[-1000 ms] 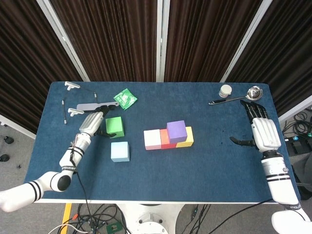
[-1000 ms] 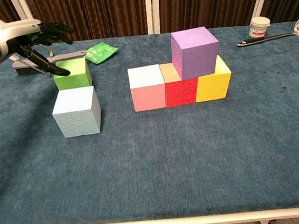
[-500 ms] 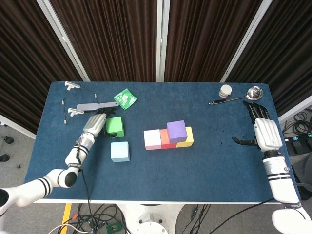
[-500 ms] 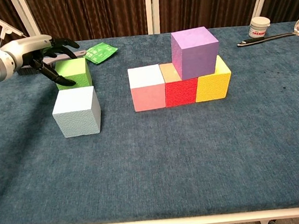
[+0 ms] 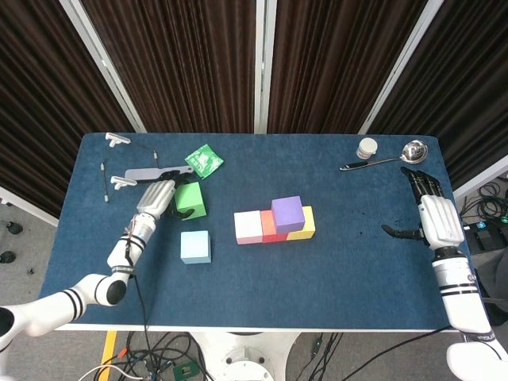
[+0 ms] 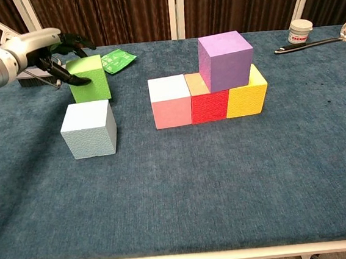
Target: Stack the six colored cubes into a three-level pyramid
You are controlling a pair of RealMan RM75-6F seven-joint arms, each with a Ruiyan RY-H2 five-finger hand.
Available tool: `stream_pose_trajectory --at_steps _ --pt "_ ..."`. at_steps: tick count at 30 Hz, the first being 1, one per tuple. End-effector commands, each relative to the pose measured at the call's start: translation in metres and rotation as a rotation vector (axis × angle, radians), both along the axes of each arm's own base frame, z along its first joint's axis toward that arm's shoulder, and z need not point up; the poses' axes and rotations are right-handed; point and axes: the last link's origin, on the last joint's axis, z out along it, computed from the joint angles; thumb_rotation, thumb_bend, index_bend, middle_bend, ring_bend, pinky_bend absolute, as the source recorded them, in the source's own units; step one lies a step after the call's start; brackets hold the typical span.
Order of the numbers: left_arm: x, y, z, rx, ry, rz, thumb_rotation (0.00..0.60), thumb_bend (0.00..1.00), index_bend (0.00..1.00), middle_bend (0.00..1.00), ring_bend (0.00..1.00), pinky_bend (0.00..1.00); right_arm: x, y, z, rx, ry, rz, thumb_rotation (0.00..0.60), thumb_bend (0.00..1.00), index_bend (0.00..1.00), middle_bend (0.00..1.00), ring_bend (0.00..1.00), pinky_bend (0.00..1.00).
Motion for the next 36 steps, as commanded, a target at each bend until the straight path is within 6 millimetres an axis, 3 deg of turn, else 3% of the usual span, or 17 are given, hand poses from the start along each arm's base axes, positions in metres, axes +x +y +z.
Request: stream_pose_trajectory --at_steps 1,11,22,30,36 --pt "0.014 -0.002 0.016 0.037 -0.012 -0.047 0.600 0.29 0.19 0.46 0.05 0.04 0.001 0.000 0.002 -0.010 -0.003 0.007 0.600 0.00 0.00 0.08 0.00 0.00" --pt "0.044 -0.038 0.029 0.067 -0.049 -0.079 0.600 0.27 0.17 0.46 0.05 0.05 0.015 0.001 0.019 -0.117 -0.045 0.034 0.600 0.00 0.00 0.10 0.00 0.00" --pt "0.078 -0.064 0.006 0.030 -0.045 -0.083 0.600 0.26 0.16 0.47 0.05 0.05 0.031 0.004 0.029 -0.202 -0.079 0.068 0.600 0.00 0.00 0.09 0.00 0.00" --pt "0.104 -0.076 -0.011 0.014 -0.046 -0.101 0.600 0.27 0.16 0.48 0.06 0.05 0.030 0.007 0.026 -0.182 -0.098 0.064 0.600 0.00 0.00 0.09 0.00 0.00" --pt "0.120 -0.081 -0.010 0.075 -0.071 -0.091 0.600 0.26 0.16 0.50 0.09 0.05 0.024 0.011 0.029 -0.185 -0.105 0.056 0.600 0.00 0.00 0.09 0.00 0.00"
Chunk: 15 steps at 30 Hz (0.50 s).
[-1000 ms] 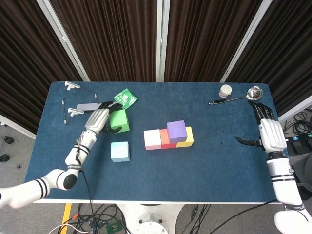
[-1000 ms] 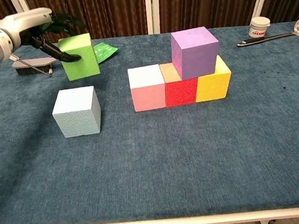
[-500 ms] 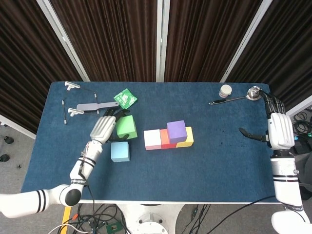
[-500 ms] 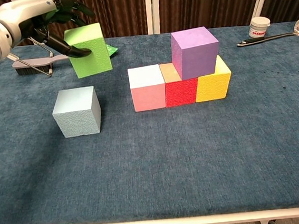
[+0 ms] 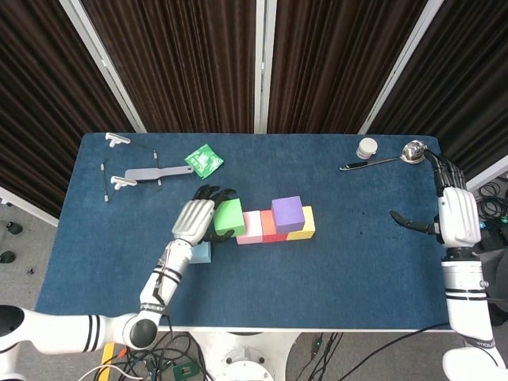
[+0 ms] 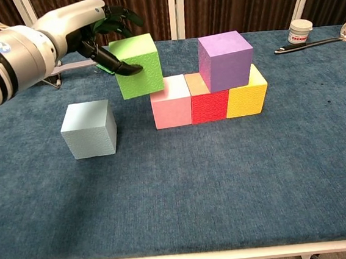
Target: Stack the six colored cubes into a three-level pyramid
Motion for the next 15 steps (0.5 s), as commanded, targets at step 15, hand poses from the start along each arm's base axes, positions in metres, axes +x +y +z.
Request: stream_pose_trajectory --at_steps 15 --pt "0.027 -0.002 -0.021 0.032 0.001 -0.010 0.600 0.27 0.16 0.51 0.10 0.05 -0.014 0.007 0.002 0.012 -0.005 -0.020 0.600 0.00 0.00 0.08 0.00 0.00"
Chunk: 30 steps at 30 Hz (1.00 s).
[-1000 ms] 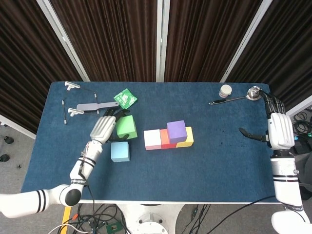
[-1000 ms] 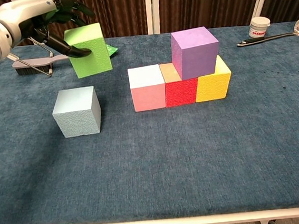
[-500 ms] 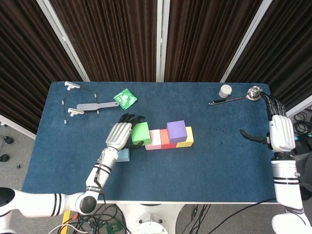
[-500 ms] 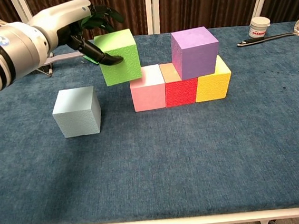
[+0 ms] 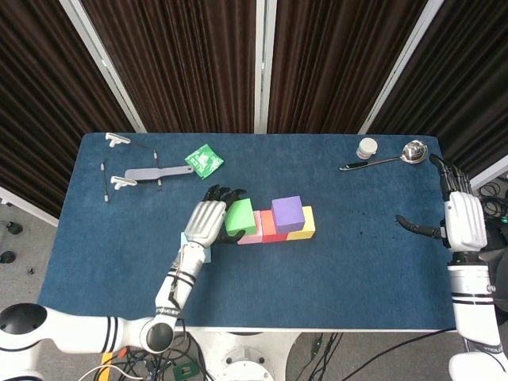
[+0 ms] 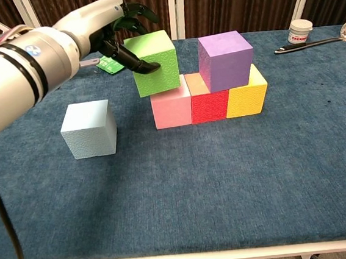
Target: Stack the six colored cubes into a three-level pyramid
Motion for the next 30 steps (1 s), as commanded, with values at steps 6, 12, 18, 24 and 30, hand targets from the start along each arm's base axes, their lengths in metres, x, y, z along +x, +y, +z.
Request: stream_pose_trajectory --at_steps 6,12,18,24,30 --pt "0.010 0.007 -0.010 0.012 0.014 0.011 0.600 0.27 0.16 0.52 0.10 0.05 -0.010 0.003 0.000 -0.001 -0.003 -0.013 0.600 0.00 0.00 0.07 0.00 0.00" --pt "0.017 0.007 -0.018 0.000 0.030 0.016 0.600 0.27 0.16 0.52 0.10 0.04 -0.016 0.003 0.001 0.000 -0.014 -0.020 0.600 0.00 0.00 0.07 0.00 0.00" --pt "0.022 0.007 -0.022 -0.020 0.030 0.008 0.600 0.27 0.16 0.52 0.10 0.04 -0.020 0.004 0.000 0.000 -0.020 -0.024 0.600 0.00 0.00 0.06 0.00 0.00" --pt "0.023 0.007 -0.023 -0.017 0.032 0.005 0.600 0.27 0.16 0.53 0.10 0.04 -0.022 0.005 0.000 0.000 -0.022 -0.027 0.600 0.00 0.00 0.05 0.00 0.00" --pt "0.023 0.008 -0.026 -0.021 0.030 0.006 0.600 0.27 0.16 0.53 0.12 0.04 -0.024 0.005 0.000 -0.001 -0.023 -0.031 0.600 0.00 0.00 0.05 0.00 0.00"
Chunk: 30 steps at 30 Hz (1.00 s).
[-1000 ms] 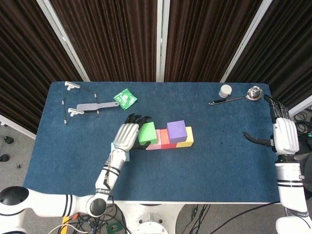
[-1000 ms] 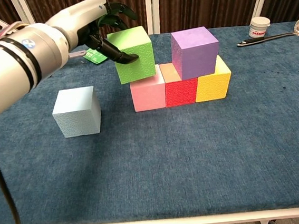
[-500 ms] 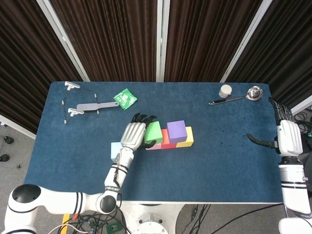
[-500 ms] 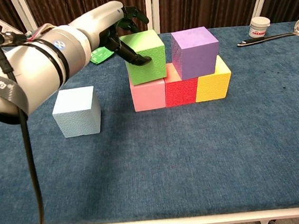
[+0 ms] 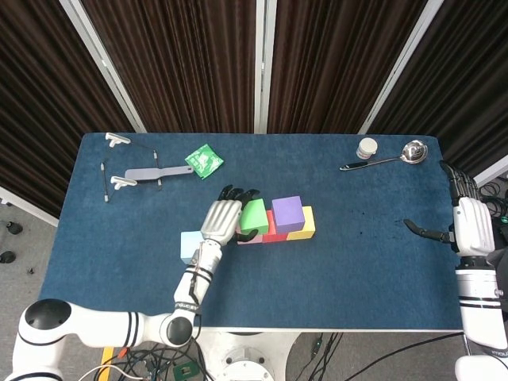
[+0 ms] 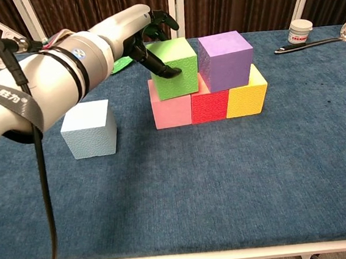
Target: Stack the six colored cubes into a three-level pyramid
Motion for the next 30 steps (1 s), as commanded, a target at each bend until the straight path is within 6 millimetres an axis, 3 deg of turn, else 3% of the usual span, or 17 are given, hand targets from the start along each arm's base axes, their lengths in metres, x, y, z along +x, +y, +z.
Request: stream_pose_trajectory --at_steps 1,30 --pt "0.0001 -0.0002 -0.0013 -0.004 -0.002 0.000 0.600 0.27 0.16 0.53 0.12 0.04 -0.0006 -0.0008 0.0007 -0.003 -0.002 -0.001 0.600 0.00 0.00 0.05 0.00 0.00" --pt "0.0064 0.0043 -0.0074 -0.019 0.015 -0.037 0.600 0.27 0.16 0.54 0.12 0.04 -0.0082 -0.0071 -0.0044 0.018 -0.018 -0.008 0.600 0.00 0.00 0.05 0.00 0.00"
